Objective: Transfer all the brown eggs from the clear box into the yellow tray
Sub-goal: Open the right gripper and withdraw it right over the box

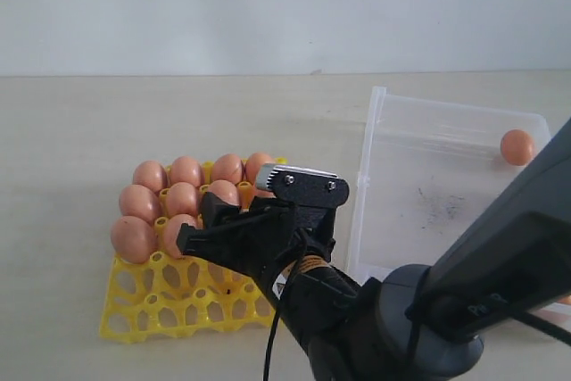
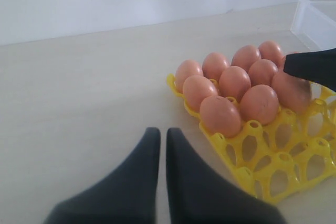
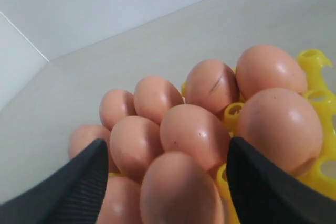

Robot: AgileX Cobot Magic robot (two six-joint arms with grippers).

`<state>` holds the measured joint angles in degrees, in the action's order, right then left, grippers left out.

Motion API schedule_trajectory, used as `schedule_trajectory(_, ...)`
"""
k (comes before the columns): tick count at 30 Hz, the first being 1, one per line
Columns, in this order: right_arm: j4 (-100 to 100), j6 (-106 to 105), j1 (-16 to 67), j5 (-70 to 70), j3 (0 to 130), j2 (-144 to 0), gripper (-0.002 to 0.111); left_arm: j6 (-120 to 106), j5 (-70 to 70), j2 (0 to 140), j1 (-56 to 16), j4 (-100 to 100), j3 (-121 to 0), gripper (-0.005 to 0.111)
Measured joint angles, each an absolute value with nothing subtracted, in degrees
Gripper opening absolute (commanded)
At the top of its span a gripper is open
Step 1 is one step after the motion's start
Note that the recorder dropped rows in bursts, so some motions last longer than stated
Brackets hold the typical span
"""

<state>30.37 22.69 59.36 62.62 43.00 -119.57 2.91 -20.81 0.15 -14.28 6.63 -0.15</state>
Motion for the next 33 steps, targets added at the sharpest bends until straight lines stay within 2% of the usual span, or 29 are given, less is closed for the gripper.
schedule_trajectory(10, 30.4, 21.4, 59.9, 62.9, 42.6, -118.1, 0.058, 2.9, -20.8, 0.2, -14.3, 6.6, -0.1, 0.004)
schedule_trajectory(14, 30.2, 15.6, 59.9, 67.4, 38.7, -113.9, 0.058, 2.9, -20.8, 0.2, -14.3, 6.6, -0.1, 0.004)
schedule_trajectory(21, 36.9, -16.4, 59.9, 69.4, 28.3, -101.0, 0.058, 2.9, -20.8, 0.2, -14.3, 6.6, -0.1, 0.004)
schedule_trajectory(27, 49.5, -45.1, 58.9, 69.6, 24.7, -96.4, 0.058, 2.9, -20.8, 0.2, -14.3, 6.6, -0.1, 0.004)
schedule_trajectory(33, 50.6, -48.4, 52.7, 69.6, 20.2, -92.4, 0.058, 2.9, -20.8, 0.2, -14.3, 6.6, -0.1, 0.004)
